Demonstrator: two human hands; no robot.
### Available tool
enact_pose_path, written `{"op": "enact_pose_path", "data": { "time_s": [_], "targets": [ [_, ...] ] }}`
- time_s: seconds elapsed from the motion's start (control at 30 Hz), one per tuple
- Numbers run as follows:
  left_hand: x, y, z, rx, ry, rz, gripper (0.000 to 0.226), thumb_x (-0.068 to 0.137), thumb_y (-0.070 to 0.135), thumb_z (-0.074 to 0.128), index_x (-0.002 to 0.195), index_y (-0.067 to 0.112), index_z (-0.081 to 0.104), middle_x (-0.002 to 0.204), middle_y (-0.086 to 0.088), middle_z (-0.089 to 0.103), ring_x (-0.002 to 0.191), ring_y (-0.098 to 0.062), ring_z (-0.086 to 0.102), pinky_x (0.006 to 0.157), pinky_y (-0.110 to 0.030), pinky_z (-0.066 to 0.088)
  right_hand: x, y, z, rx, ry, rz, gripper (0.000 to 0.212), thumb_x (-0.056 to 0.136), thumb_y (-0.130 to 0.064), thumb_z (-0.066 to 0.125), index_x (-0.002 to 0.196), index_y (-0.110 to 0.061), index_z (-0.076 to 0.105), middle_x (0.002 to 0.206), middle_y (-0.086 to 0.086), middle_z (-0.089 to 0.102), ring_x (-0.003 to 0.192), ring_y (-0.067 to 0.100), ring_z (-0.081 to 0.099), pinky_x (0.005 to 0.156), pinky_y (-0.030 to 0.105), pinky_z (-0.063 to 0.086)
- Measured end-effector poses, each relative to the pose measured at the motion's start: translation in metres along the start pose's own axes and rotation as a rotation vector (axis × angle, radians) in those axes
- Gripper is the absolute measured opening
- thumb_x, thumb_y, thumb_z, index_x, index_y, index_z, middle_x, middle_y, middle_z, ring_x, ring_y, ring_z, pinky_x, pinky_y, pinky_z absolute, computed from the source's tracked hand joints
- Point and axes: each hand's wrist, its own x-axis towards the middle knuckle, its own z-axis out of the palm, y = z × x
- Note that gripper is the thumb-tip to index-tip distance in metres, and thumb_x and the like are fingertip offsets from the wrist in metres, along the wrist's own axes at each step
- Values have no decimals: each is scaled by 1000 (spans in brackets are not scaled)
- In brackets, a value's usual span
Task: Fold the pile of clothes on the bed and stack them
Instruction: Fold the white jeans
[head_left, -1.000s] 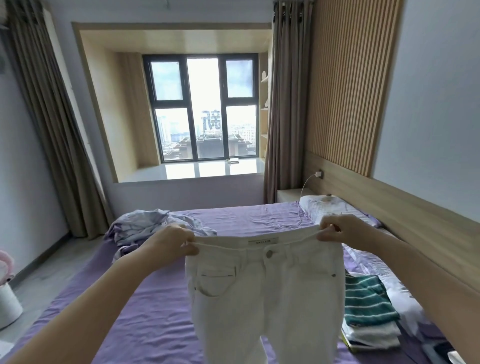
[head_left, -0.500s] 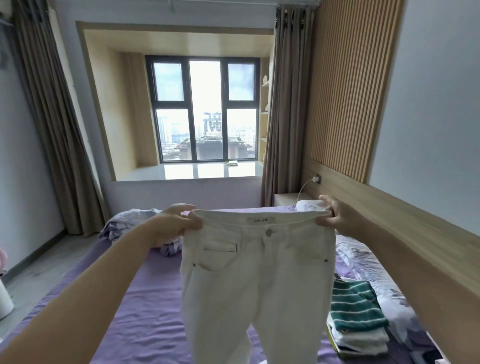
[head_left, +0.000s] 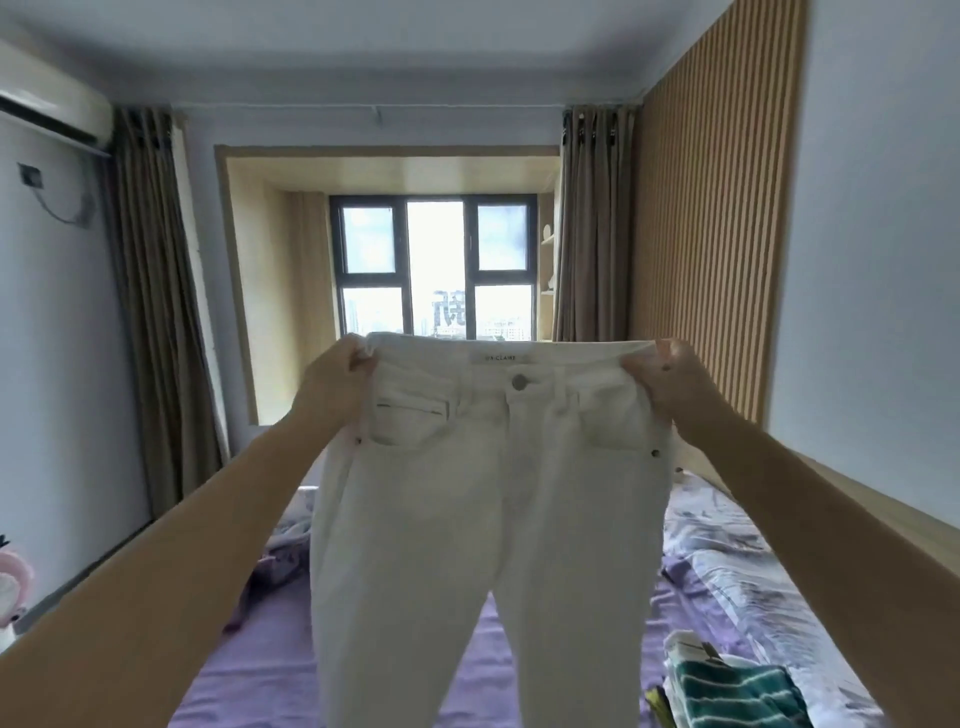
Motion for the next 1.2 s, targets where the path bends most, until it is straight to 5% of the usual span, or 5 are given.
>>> {"op": "enact_pose_path", "data": {
  "time_s": [0.27, 0.57, 0.83, 0.97, 1.2],
  "targets": [
    [41, 56, -56, 153, 161, 283, 21, 99, 34, 47, 87, 17, 43, 73, 5, 46, 69, -16, 46, 63, -32, 36, 27, -83, -16, -50, -132, -187, 64, 63, -62, 74, 107, -20, 52, 93, -3, 59, 79, 13, 63, 53, 21, 50],
    [40, 59, -41, 120, 257, 53, 36, 89, 47, 58, 81, 13, 49, 72, 3, 50, 63, -12, 45, 53, -28, 32, 36, -81, 0, -370, 10, -252, 28, 82, -24, 68, 97, -1, 61, 87, 10, 63, 66, 12, 55, 51, 24, 40],
    [-1, 51, 6, -103, 187, -191, 41, 93, 37, 54, 64, 8, 51, 61, -6, 51, 60, -23, 49, 52, -30, 39, 4, -57, 37, 539, -308, 310, 28, 84, -7, 69, 108, 5, 59, 86, 16, 69, 71, 24, 69, 62, 35, 59],
    [-23, 73, 33, -239, 120, -137, 24, 94, 34, 54, 89, 11, 58, 86, -7, 65, 86, -31, 63, 82, -49, 54, -21, -75, 72, 548, -509, 229, 24, 81, 0, 70, 103, 2, 60, 88, 16, 69, 71, 21, 71, 57, 32, 57],
    [-44, 79, 45, -210, 75, 42, 17, 95, 36, 54, 80, 28, 54, 73, 6, 60, 67, -14, 56, 66, -36, 49, -44, -85, 97, 580, -435, 113, 41, 75, -14, 80, 107, -4, 56, 98, 16, 67, 73, 19, 72, 59, 34, 58]
  ]
}}
